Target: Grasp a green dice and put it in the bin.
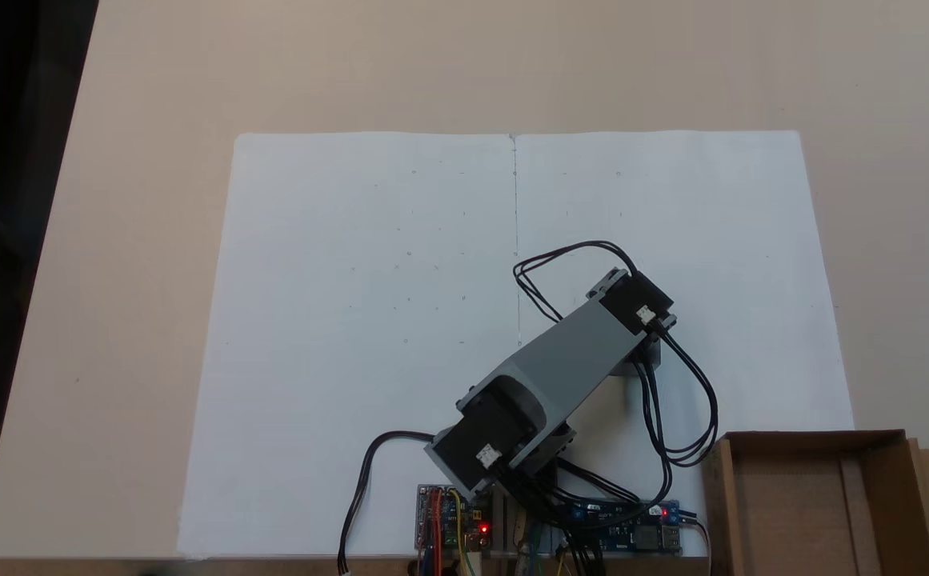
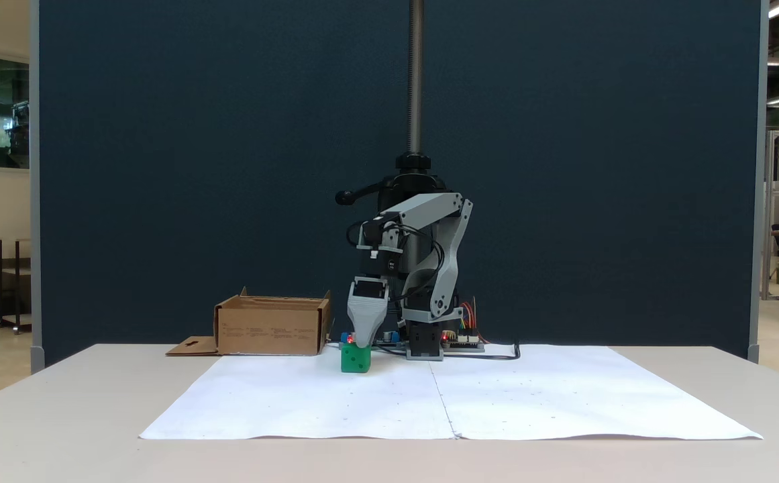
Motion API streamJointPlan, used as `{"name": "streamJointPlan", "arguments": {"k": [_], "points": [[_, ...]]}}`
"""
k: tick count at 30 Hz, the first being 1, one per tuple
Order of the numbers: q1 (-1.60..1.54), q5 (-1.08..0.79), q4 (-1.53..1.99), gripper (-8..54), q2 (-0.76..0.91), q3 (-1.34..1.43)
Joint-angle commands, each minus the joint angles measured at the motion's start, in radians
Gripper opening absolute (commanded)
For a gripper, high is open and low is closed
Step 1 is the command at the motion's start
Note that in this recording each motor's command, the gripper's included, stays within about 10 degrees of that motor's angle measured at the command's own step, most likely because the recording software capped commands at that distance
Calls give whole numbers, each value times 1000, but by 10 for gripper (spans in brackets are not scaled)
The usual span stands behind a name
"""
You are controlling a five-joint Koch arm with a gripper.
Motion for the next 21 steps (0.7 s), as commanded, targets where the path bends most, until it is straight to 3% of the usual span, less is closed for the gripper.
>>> {"name": "streamJointPlan", "arguments": {"k": [1,21], "points": [[17,-123,-28,422,12,-46],[41,-169,-23,403,-6,-17]]}}
